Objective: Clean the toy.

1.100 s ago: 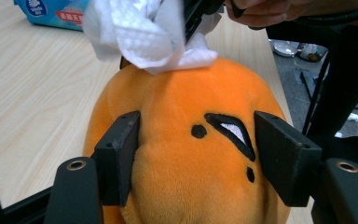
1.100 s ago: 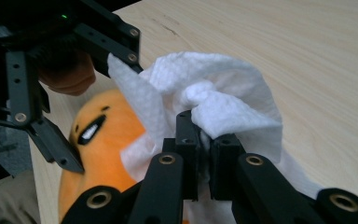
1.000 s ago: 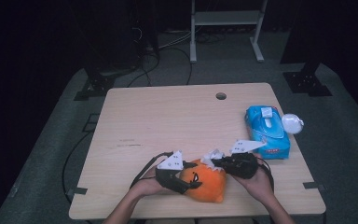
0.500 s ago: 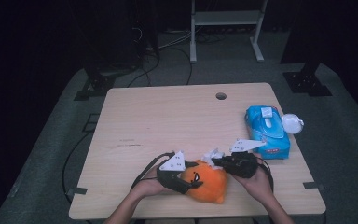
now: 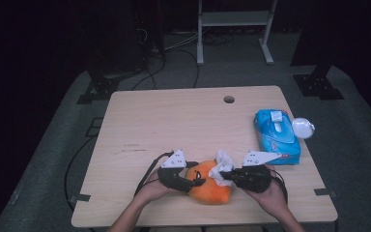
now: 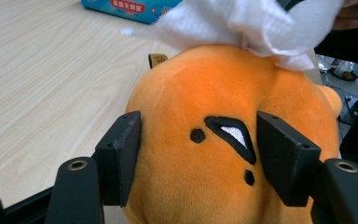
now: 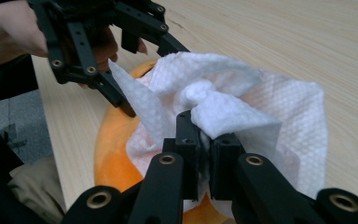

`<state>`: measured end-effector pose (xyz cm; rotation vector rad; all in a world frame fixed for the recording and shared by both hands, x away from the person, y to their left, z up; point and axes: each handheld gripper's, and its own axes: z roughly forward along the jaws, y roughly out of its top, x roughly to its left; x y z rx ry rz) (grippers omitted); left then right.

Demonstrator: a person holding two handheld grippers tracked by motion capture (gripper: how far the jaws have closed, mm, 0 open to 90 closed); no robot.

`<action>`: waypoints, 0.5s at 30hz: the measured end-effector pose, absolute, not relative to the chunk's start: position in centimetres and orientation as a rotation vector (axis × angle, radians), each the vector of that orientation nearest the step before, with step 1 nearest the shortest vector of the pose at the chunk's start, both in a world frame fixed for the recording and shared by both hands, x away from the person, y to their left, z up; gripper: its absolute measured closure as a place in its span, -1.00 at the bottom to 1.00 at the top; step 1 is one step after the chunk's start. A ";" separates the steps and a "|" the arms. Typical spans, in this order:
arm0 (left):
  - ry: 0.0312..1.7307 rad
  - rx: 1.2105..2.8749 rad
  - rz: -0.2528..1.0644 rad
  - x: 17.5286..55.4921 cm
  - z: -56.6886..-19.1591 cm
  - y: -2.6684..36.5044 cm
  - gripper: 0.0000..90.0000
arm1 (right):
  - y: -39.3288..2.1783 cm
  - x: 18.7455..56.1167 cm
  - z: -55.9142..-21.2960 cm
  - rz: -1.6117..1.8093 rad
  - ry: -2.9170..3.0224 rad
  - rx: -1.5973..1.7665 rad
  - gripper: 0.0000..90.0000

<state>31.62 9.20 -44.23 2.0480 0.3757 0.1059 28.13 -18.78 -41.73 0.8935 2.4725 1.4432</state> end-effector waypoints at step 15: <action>0.325 2.029 0.037 31.9 -44.0 9.6 -0.20 | -19.9 29.0 -41.8 1.423 2.406 0.969 0.87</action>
